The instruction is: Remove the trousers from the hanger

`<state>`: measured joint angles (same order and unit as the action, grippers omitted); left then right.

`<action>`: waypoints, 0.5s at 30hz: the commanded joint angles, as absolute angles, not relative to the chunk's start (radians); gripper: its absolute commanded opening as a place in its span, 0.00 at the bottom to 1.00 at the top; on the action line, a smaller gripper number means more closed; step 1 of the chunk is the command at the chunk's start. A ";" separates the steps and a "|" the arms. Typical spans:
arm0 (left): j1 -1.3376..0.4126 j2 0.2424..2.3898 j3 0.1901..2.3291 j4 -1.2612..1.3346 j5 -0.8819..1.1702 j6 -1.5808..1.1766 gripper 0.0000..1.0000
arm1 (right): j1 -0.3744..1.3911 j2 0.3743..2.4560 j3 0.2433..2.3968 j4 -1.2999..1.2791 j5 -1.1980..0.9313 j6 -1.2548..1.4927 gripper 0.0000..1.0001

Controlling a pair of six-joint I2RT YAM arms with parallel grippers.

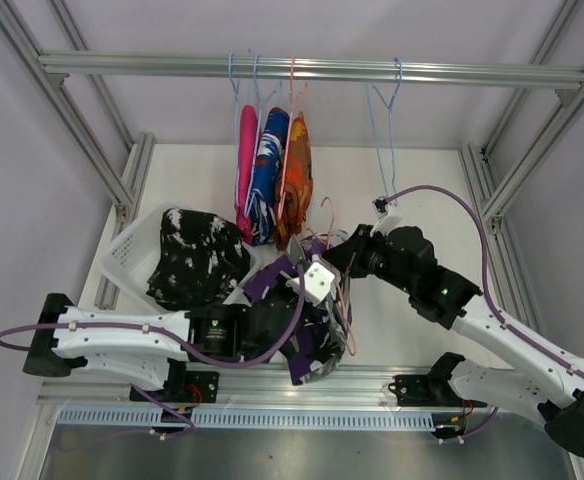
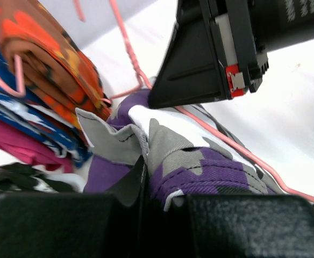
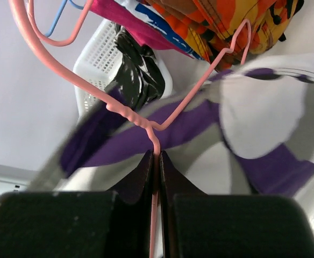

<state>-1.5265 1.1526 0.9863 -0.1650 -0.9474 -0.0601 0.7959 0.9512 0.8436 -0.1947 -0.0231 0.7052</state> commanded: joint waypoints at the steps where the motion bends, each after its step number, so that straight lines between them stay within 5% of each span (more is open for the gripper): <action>1: -1.548 1.059 1.109 -0.040 -1.049 0.055 0.01 | 0.796 0.951 0.798 -0.178 -0.005 0.710 0.00; 9: -1.566 1.020 1.088 -0.136 -1.104 0.055 0.01 | 0.796 0.894 0.726 -0.187 0.047 0.736 0.00; 15: -1.603 1.022 1.002 -0.405 -1.086 -0.234 0.01 | 0.793 0.839 0.719 -0.230 0.072 0.719 0.00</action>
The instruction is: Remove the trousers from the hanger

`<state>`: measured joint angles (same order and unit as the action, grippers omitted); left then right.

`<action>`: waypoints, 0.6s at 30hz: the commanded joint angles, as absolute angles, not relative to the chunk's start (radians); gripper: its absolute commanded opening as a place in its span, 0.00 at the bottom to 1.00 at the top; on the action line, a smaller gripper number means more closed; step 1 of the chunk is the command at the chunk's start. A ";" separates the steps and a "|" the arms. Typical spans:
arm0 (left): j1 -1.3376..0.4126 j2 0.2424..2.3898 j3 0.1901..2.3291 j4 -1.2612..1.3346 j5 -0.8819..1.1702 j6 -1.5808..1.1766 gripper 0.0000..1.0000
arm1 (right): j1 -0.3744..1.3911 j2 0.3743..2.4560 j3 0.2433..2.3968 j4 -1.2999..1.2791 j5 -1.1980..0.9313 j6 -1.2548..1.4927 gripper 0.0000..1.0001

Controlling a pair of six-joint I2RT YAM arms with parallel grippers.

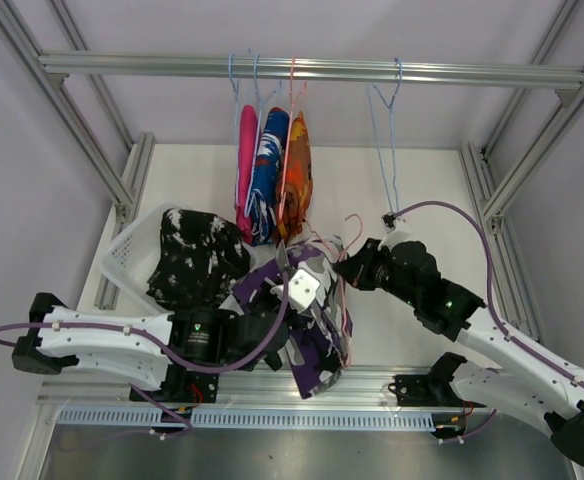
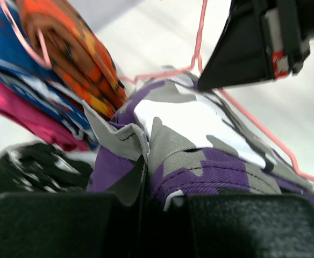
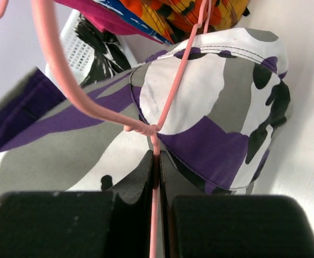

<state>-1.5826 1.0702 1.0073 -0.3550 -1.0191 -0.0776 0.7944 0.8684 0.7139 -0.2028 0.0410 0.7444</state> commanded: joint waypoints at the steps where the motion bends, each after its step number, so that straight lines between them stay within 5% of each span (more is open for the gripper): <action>1: -1.611 1.026 0.983 -0.429 -1.085 -0.324 0.03 | 0.790 0.838 0.727 -0.244 0.074 0.712 0.00; 3: -1.634 1.048 0.921 -0.511 -1.074 -0.481 0.08 | 0.788 0.842 0.756 -0.255 0.077 0.703 0.00; 7: -1.680 1.110 0.858 -0.621 -1.055 -0.719 0.36 | 0.782 0.867 0.845 -0.310 0.093 0.672 0.00; 13: -1.764 1.221 0.883 -0.876 -1.065 -1.058 0.59 | 0.784 0.908 0.997 -0.391 0.113 0.626 0.00; 18: -1.807 1.298 0.925 -0.950 -1.069 -1.150 0.69 | 0.785 0.928 1.042 -0.410 0.113 0.611 0.00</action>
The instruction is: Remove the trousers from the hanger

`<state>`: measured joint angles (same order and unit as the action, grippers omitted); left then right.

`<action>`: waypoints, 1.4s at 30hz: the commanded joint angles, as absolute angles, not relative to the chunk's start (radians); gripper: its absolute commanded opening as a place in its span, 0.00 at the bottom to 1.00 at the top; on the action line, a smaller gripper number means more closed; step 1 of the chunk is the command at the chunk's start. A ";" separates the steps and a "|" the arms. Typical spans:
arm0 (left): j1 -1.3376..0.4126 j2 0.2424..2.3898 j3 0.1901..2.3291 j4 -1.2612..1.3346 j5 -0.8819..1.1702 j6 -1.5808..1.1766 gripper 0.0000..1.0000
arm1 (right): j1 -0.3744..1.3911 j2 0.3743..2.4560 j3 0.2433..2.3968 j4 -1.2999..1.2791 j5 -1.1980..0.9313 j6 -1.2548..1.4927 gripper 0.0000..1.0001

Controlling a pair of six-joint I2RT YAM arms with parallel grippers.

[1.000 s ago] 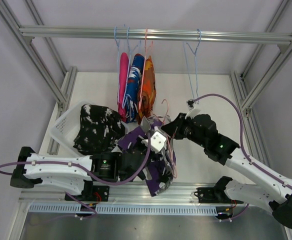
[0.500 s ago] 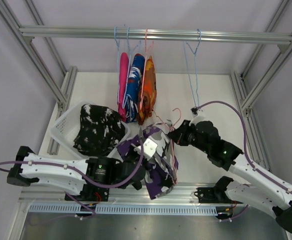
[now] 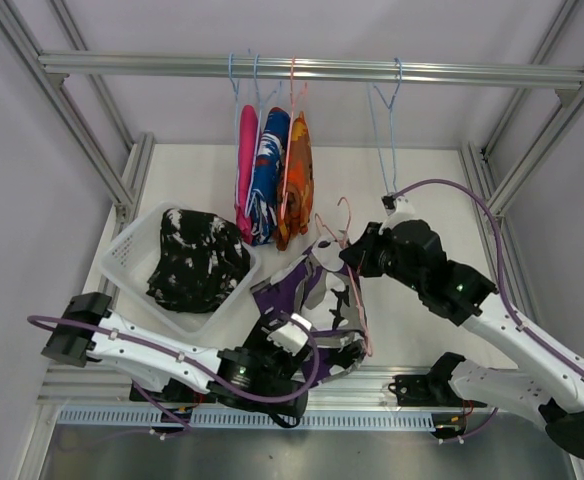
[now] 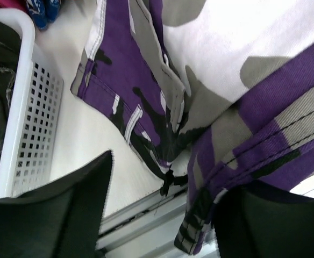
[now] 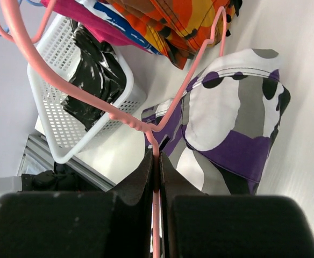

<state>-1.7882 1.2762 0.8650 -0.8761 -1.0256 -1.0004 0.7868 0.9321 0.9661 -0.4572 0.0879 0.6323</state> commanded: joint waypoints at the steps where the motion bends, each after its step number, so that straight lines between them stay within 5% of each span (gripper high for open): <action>1: -1.809 1.304 0.936 -0.948 -1.074 -1.154 0.74 | 0.785 0.930 1.046 -0.408 0.112 0.611 0.00; 9: -1.836 1.306 0.963 -0.643 -1.083 -0.868 0.96 | 0.798 0.983 1.101 -0.413 0.109 0.612 0.00; 16: -1.833 1.331 0.973 -0.243 -1.058 -0.503 1.00 | 0.816 1.023 1.143 -0.400 0.087 0.621 0.00; 23: -1.790 1.424 1.006 -0.267 -1.105 -0.443 0.99 | 0.844 1.012 1.177 -0.417 0.074 0.615 0.00; 29: -1.733 1.410 0.908 -0.158 -1.104 -0.330 0.89 | 0.858 0.968 1.189 -0.429 0.057 0.606 0.00; 35: -1.691 1.387 0.848 -0.098 -1.121 -0.273 0.60 | 0.862 0.957 1.192 -0.442 0.035 0.597 0.00; 42: -1.651 1.411 0.847 0.060 -1.101 -0.189 0.56 | 0.888 0.951 1.175 -0.426 0.035 0.612 0.00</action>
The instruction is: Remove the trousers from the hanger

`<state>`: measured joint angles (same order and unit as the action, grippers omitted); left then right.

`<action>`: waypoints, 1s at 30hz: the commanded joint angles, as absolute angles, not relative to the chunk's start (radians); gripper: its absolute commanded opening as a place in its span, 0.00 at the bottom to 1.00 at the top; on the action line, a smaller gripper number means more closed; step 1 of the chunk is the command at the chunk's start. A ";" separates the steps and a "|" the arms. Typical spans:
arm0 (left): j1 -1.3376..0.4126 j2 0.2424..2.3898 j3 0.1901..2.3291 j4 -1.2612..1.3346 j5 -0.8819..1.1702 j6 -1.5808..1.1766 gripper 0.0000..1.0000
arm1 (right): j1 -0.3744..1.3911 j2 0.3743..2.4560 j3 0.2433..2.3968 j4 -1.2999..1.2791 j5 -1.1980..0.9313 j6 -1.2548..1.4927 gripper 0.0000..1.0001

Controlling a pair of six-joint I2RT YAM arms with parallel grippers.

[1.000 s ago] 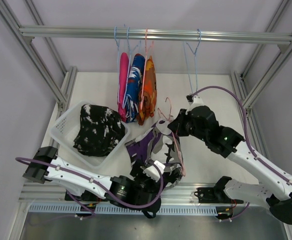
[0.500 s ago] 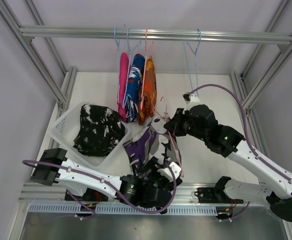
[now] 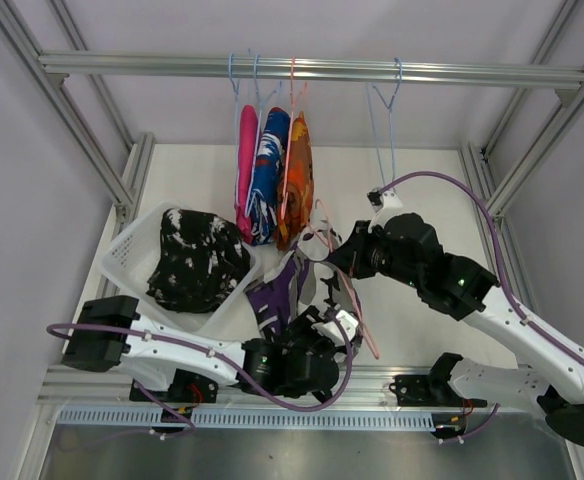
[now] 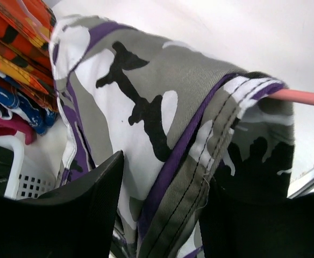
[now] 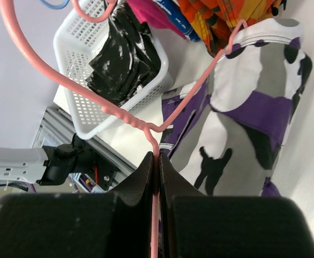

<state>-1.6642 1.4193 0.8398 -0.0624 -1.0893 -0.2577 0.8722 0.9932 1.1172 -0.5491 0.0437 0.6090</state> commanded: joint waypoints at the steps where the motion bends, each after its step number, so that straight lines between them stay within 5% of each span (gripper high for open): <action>1: -1.646 1.422 0.860 0.087 -1.104 -0.177 0.56 | 0.890 0.951 1.167 -0.426 0.035 0.615 0.00; 4: -1.632 1.469 0.917 0.110 -1.115 -0.147 0.55 | 0.897 0.948 1.149 -0.420 0.043 0.621 0.00; 11: -1.611 1.497 0.988 0.213 -1.118 -0.037 0.01 | 0.904 0.927 1.092 -0.413 0.060 0.630 0.00; 30: -1.615 1.160 0.982 0.124 -1.193 0.098 0.01 | 0.904 0.888 0.910 -0.361 0.138 0.660 0.00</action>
<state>-1.6093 1.2976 0.9314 0.0490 -1.1206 0.0353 0.8974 0.8913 0.9394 -0.4335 0.1028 0.6518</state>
